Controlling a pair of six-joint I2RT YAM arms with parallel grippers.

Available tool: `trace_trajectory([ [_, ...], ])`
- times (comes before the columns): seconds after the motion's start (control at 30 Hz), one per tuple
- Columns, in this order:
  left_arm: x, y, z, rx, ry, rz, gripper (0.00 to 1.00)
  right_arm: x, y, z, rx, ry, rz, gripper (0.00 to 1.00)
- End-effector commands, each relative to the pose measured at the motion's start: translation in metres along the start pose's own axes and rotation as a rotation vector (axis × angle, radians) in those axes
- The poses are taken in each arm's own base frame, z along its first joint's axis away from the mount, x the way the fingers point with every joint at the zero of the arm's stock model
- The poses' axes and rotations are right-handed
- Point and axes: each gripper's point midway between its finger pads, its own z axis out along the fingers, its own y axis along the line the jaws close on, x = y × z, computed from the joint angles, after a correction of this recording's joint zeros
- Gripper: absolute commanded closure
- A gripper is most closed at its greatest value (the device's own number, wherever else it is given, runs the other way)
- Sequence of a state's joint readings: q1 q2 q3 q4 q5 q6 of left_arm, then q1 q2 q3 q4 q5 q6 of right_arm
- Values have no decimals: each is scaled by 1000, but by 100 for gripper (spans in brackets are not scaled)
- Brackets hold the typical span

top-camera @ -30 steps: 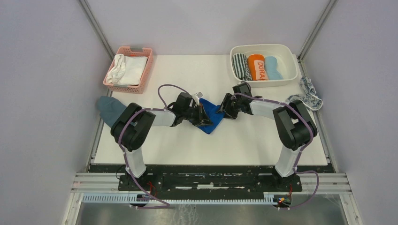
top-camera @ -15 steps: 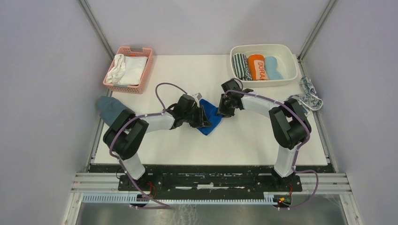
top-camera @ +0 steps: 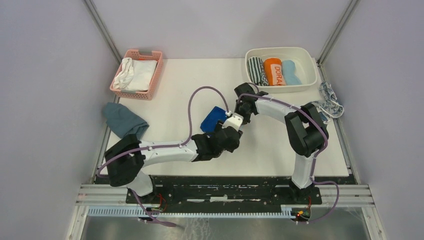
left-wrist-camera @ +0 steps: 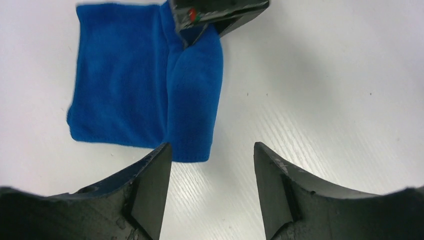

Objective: Roll the towels
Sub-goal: Roll the towel at the center of the board.

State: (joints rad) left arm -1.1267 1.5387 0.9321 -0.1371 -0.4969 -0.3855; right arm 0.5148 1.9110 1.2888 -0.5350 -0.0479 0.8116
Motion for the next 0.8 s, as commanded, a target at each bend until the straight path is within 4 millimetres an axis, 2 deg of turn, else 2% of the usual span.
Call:
trace_trajectory([
  [0.0, -29, 3, 2, -196, -114, 232, 32, 7, -19, 9, 93, 36, 12, 83],
  [0.27, -7, -4, 32, -333, -81, 473, 30, 11, -16, 10, 76, 65, 20, 83],
  [0.47, 30, 1, 62, -402, 6, 612, 34, 14, -9, 10, 38, 82, 25, 83],
  [0.6, 56, 4, 73, -390, 72, 646, 45, 10, -2, 4, -7, 67, 18, 83],
  [0.7, 66, 10, 75, -364, 114, 608, 62, 5, 8, -3, -71, 48, 13, 81],
  [0.77, 67, 13, 74, -325, 131, 553, 70, 0, 15, -10, -127, 21, 9, 76],
])
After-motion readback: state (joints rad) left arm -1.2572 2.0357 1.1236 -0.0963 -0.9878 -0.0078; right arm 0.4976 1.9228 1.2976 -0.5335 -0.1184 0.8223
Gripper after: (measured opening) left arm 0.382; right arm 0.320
